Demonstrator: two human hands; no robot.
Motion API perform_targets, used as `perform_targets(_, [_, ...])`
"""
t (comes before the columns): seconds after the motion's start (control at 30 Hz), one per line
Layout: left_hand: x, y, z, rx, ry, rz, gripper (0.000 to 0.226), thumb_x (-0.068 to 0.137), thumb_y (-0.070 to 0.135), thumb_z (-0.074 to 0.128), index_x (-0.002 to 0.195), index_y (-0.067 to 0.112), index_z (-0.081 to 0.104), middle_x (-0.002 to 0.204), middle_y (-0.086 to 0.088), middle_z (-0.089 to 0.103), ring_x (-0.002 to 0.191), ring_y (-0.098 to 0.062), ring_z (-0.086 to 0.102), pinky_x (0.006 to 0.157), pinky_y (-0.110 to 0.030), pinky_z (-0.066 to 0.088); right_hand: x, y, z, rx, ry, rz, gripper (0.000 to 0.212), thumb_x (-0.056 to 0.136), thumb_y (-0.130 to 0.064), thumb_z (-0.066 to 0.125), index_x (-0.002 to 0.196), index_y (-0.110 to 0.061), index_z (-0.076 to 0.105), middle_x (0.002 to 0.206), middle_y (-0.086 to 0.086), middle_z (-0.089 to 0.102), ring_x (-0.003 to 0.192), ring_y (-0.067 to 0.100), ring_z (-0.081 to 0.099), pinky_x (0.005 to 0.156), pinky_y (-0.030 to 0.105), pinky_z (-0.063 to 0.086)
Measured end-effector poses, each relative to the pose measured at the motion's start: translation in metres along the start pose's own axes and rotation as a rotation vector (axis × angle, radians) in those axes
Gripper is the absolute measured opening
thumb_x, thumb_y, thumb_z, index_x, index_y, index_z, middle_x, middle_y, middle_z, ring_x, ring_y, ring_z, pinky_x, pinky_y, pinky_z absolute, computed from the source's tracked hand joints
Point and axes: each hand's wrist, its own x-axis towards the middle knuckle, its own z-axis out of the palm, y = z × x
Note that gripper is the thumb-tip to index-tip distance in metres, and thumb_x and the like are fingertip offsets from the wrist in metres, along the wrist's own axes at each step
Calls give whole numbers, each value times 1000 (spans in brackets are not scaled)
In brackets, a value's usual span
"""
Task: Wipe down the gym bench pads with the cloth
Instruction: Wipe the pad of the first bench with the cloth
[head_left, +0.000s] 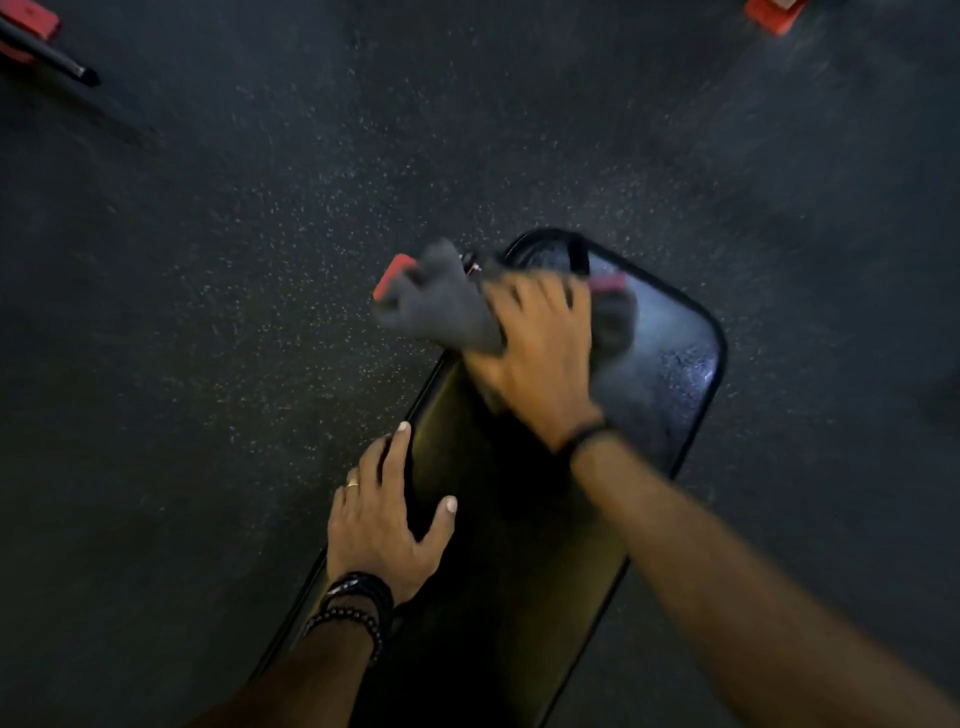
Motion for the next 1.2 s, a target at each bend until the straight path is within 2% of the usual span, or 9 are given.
perform_targets(0.13, [2,3,-1,4,-7,-9,85,80,65,40,151,23,20,143,-11,45,120,-35,54,95,-51,46,-134,43,-31,-33,13,59,49,78,-53,57,113,-18,55,110,10,58,98,28,52,86,44,34])
perform_targets(0.27, [2,1,1,8,23,8,84,82,64,38,151,20,21,143,-12,44,121,-35,53,96,-53,46,-55,85,-35,-189,186,632,59,77,-61,49,109,-12,59,106,16,58,101,32,49,84,46,36])
perform_targets(0.33, [2,-1,3,17,35,25,84,82,64,38,152,19,21,142,-14,44,120,-35,53,94,-52,47,6,73,-24,-230,163,718,58,75,-60,52,111,-16,61,112,12,59,108,33,51,87,46,35])
perform_targets(0.57, [3,1,4,36,29,15,85,82,65,37,149,14,26,141,-17,44,122,-38,50,93,-56,48,-81,20,-16,27,-13,-116,47,74,-48,70,111,-20,66,104,6,63,94,28,56,82,41,33])
perform_targets(0.67, [3,3,4,45,38,36,86,82,64,38,152,17,21,142,-15,43,122,-37,51,93,-56,48,-105,80,-37,-45,49,121,51,72,-50,65,110,-17,63,105,9,61,97,28,55,84,42,33])
perform_targets(0.8, [4,3,7,77,51,43,87,82,64,37,153,16,19,144,-14,41,122,-36,50,94,-53,46,-4,103,-41,-103,118,606,55,76,-59,56,115,-21,60,116,8,59,111,30,50,90,48,35])
perform_targets(0.87, [2,1,8,77,42,35,88,82,64,36,153,17,17,147,-13,40,125,-35,49,96,-53,46,32,77,-29,-88,30,532,55,78,-60,57,121,-25,58,123,4,57,116,26,48,93,46,34])
perform_targets(1.03, [17,24,-2,102,84,97,91,77,61,38,153,14,20,162,-12,16,140,-36,35,106,-58,37,30,43,-5,-60,-14,-45,55,83,-61,57,126,-28,58,125,3,57,115,25,49,90,45,36])
perform_targets(1.2, [77,90,10,262,99,367,82,83,49,40,154,15,18,164,-10,7,152,-27,4,120,-57,12,95,72,-20,-66,-212,-28,59,83,-70,51,126,-30,56,125,0,57,119,24,49,91,44,39])
